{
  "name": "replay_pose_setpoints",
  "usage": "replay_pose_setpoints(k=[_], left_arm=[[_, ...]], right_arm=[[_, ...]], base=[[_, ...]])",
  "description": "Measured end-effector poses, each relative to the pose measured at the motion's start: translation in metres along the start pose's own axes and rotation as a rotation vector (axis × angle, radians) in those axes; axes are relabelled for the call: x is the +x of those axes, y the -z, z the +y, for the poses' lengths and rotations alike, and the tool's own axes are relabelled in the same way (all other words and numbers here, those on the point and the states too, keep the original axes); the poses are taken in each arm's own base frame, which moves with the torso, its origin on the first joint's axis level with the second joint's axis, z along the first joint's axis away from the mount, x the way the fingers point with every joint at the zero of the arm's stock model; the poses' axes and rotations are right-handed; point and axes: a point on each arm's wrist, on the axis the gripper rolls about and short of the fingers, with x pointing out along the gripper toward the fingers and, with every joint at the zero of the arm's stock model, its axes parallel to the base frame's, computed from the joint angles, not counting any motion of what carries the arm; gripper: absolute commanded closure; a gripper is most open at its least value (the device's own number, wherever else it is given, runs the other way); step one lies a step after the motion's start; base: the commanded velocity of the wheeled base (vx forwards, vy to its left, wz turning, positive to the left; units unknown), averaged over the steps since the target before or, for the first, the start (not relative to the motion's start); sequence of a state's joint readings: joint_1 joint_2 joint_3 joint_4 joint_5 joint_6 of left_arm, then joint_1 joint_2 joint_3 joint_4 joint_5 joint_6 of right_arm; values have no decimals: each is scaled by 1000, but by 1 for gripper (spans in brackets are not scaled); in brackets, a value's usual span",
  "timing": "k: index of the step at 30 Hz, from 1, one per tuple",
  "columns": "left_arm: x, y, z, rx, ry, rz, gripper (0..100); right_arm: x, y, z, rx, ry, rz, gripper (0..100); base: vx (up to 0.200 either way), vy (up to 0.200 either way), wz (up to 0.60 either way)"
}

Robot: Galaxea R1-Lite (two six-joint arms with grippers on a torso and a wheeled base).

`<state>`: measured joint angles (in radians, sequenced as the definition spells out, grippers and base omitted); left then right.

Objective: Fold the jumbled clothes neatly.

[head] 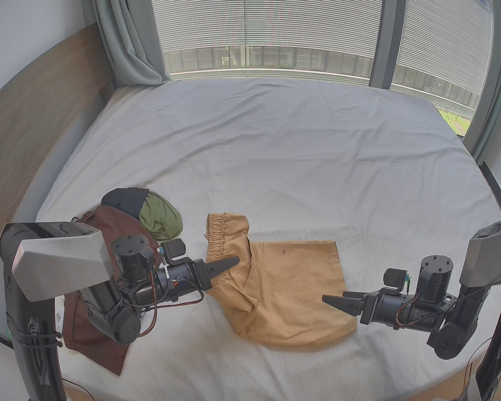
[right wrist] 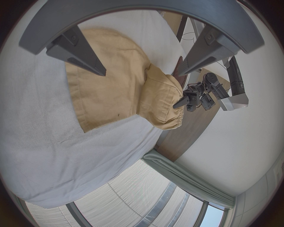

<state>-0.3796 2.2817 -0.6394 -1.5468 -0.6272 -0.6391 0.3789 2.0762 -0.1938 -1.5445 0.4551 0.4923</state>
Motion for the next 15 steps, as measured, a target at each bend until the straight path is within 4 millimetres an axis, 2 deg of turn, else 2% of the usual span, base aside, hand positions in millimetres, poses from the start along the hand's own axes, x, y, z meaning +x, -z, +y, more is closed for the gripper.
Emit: replay_pose_setpoints(k=[15], left_arm=[[17, 4, -12, -35, 59, 16, 100]], right_arm=[[-1, -5, 0, -7, -2, -21, 0]], base=[[0, 0, 0]])
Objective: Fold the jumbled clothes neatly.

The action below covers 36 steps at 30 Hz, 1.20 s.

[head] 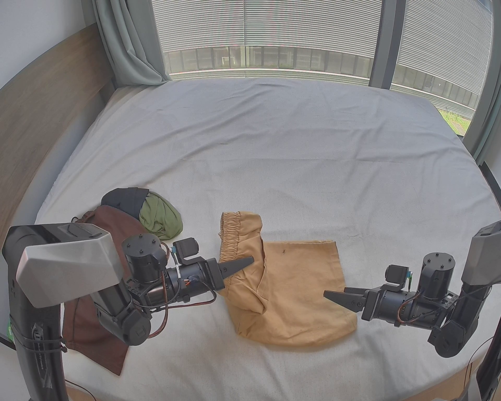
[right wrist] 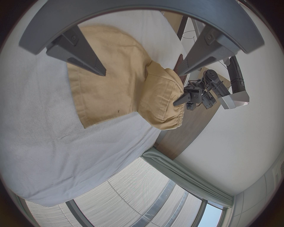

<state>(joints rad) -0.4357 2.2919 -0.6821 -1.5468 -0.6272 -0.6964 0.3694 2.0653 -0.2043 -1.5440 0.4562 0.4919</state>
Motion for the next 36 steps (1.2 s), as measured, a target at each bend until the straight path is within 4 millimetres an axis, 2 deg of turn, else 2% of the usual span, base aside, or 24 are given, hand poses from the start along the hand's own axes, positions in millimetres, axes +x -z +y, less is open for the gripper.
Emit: replay_pose_setpoints(k=[9, 15, 24, 36], left_arm=[[20, 4, -16, -57, 70, 17, 100], [29, 13, -18, -66, 86, 40, 100], [42, 27, -14, -82, 96, 71, 100], [53, 41, -6, -97, 97, 101, 100]], right_arm=[[1, -10, -3, -8, 2, -45, 0], [2, -17, -4, -14, 2, -72, 0], [3, -24, -8, -19, 8, -103, 0], [3, -25, -8, -21, 6, -105, 0]], base=[[0, 0, 0], [0, 0, 0], [0, 0, 0], [0, 0, 0]])
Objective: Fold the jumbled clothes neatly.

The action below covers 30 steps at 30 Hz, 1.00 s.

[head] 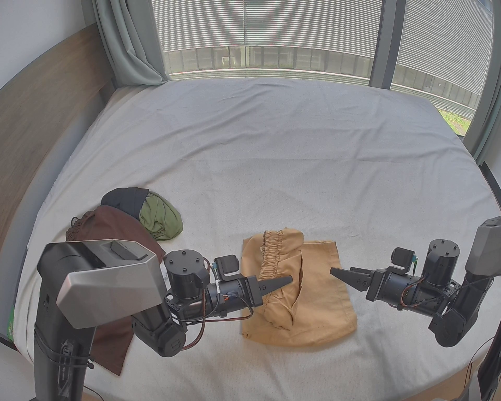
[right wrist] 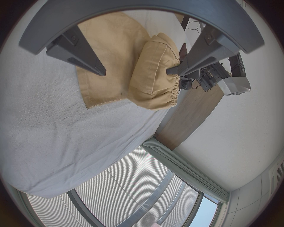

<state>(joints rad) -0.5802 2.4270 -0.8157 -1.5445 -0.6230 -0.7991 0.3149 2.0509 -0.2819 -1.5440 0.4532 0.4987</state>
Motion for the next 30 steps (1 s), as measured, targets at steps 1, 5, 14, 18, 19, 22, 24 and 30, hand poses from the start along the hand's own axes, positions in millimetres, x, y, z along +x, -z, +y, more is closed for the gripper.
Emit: replay_pose_setpoints(k=[1, 5, 14, 18, 19, 22, 24, 30], left_arm=[[1, 0, 1, 0, 0, 0, 100], [3, 1, 4, -1, -9, -8, 100], [7, 4, 8, -3, -14, -7, 100], [8, 4, 9, -3, -15, -7, 100], [8, 4, 9, -3, -15, -8, 100], [8, 5, 9, -4, -16, -6, 100], [8, 5, 10, -5, -16, -5, 0], [9, 7, 12, -9, -20, -1, 0]], right_arm=[[0, 0, 0, 0, 0, 1, 0], [0, 0, 0, 0, -1, 1, 0], [1, 1, 1, -1, -3, 3, 0], [1, 1, 1, -1, -3, 3, 0], [1, 1, 1, -1, -3, 3, 0], [1, 1, 1, 0, -3, 3, 0], [1, 1, 1, -1, -3, 3, 0], [0, 0, 0, 0, -1, 1, 0]], base=[[0, 0, 0], [0, 0, 0], [0, 0, 0], [0, 0, 0], [0, 0, 0], [0, 0, 0], [0, 0, 0], [0, 0, 0]])
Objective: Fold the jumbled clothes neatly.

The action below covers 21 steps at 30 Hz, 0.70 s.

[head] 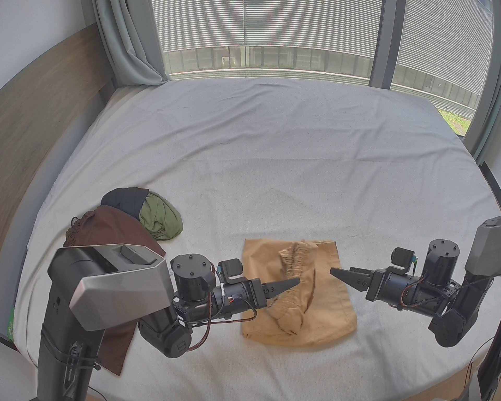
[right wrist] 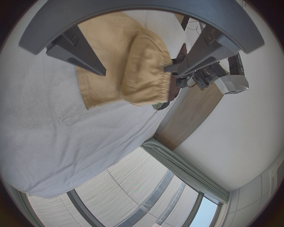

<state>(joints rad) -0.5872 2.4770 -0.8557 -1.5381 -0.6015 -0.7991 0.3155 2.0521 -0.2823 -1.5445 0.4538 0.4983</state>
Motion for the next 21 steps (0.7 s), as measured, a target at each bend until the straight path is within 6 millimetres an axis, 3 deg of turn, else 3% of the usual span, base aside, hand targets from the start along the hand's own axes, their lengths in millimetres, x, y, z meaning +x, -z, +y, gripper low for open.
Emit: replay_pose_setpoints(k=[13, 21], left_arm=[[-2, -4, -1, 13, -30, -44, 0], [-12, -15, -14, 33, -25, -70, 0]], right_arm=[[0, 2, 0, 2, 0, 8, 0], [1, 8, -1, 12, 5, 36, 0]], base=[[0, 0, 0], [0, 0, 0]])
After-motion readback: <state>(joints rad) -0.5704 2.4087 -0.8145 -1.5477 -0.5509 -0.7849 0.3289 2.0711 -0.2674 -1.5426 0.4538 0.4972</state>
